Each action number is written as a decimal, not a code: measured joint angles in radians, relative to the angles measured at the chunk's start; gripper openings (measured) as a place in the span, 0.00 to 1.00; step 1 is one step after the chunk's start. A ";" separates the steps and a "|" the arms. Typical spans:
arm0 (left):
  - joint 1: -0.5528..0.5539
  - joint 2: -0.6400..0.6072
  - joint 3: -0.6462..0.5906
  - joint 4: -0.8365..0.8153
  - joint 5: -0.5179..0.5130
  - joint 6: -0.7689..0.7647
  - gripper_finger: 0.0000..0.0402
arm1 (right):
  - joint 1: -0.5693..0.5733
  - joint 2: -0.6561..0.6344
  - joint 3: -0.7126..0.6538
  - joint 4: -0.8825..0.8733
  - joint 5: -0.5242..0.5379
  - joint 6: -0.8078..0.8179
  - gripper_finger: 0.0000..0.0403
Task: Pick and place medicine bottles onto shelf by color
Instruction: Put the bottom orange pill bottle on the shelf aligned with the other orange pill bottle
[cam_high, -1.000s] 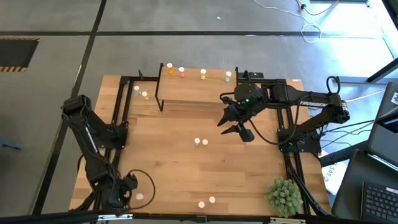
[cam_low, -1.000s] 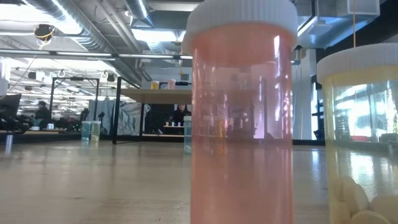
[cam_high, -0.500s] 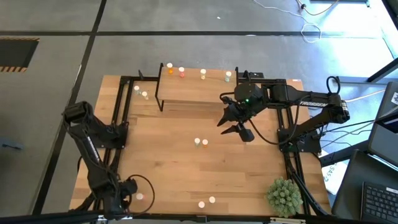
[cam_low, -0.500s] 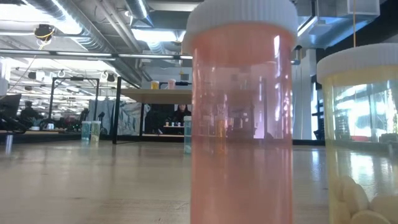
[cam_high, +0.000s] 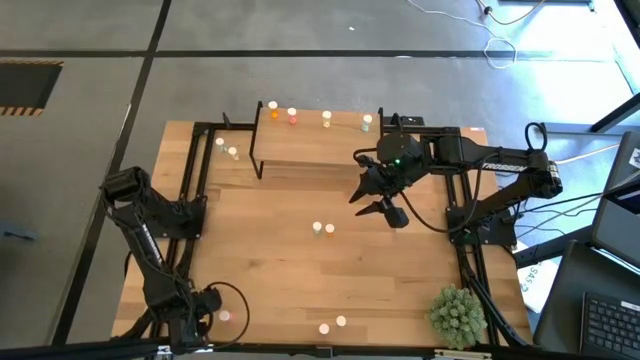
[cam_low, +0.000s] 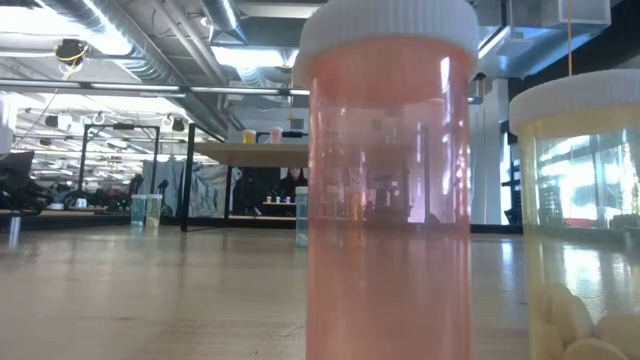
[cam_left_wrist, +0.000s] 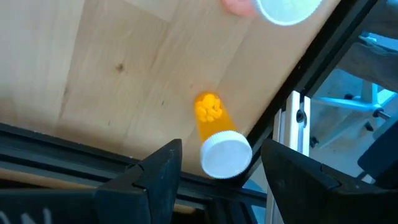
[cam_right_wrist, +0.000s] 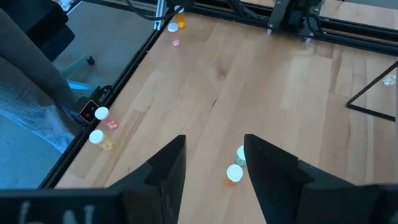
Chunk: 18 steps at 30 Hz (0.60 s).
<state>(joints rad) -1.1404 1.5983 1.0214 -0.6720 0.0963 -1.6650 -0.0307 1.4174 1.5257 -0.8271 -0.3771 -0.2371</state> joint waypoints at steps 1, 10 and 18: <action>0.000 0.003 0.000 0.000 0.000 0.000 0.53 | 0.000 0.000 0.000 0.000 0.000 0.000 0.41; 0.000 0.045 0.000 0.000 -0.008 0.002 0.53 | 0.000 0.000 0.000 0.000 0.001 0.000 0.41; 0.000 0.046 0.000 0.000 -0.001 0.000 0.50 | 0.000 0.000 0.000 0.000 0.001 0.000 0.41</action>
<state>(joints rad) -1.1404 1.6447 1.0210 -0.6718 0.0955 -1.6649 -0.0303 1.4174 1.5257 -0.8268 -0.3763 -0.2371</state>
